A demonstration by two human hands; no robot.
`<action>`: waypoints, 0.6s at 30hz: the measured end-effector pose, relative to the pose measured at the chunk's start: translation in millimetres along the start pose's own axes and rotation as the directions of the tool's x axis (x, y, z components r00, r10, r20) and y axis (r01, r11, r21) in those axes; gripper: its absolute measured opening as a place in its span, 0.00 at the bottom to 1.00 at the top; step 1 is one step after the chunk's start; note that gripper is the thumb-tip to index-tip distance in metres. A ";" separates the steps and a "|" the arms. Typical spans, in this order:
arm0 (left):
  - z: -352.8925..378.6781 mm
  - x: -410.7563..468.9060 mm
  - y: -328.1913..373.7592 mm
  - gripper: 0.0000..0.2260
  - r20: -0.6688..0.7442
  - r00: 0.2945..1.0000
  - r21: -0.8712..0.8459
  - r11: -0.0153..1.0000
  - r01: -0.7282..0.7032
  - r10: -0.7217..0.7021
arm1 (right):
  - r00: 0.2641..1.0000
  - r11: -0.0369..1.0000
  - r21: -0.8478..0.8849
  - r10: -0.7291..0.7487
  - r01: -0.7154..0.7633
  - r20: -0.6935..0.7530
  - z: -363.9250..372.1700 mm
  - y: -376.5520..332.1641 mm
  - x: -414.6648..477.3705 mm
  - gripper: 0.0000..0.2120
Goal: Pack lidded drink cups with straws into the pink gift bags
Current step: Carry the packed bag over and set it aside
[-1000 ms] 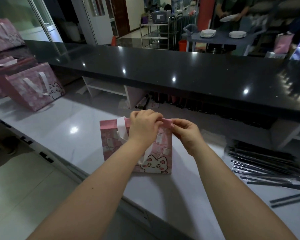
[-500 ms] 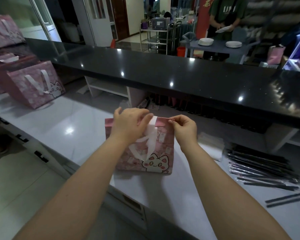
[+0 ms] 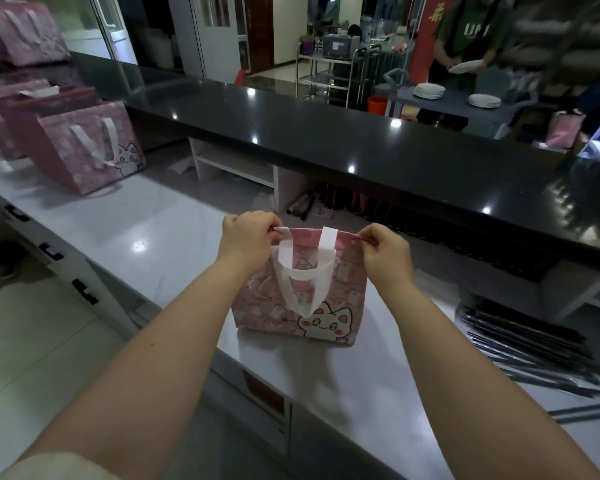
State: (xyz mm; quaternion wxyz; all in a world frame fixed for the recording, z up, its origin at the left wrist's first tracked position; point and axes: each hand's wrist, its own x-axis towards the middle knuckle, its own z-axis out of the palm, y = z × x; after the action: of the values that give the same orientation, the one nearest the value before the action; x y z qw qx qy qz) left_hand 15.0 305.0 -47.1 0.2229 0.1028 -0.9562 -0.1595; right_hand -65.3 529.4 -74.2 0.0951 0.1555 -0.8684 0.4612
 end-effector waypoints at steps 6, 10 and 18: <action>-7.2 -5.3 -11.7 0.04 -0.026 0.993 -0.060 0.992 -0.115 0.114 | 0.989 0.993 -0.117 -0.007 0.024 0.147 -12.9 -3.0 8.0 0.06; -15.4 -14.3 -35.8 0.07 -0.083 0.991 -0.075 0.991 -0.111 0.105 | 0.973 0.954 -0.219 -0.172 0.203 0.153 -7.9 -8.8 3.4 0.07; -5.5 -23.1 -51.4 0.06 -0.094 0.991 -0.259 0.963 0.069 -0.096 | 0.994 0.974 -0.199 -0.103 0.108 0.038 -1.8 -0.6 -0.6 0.09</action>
State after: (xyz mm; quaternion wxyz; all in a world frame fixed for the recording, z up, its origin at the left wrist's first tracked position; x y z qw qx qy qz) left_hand 44.2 262.0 -69.6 0.2776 0.1215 -0.9094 -0.2848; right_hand -64.5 530.6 -72.9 0.1227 0.1974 -0.9022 0.3633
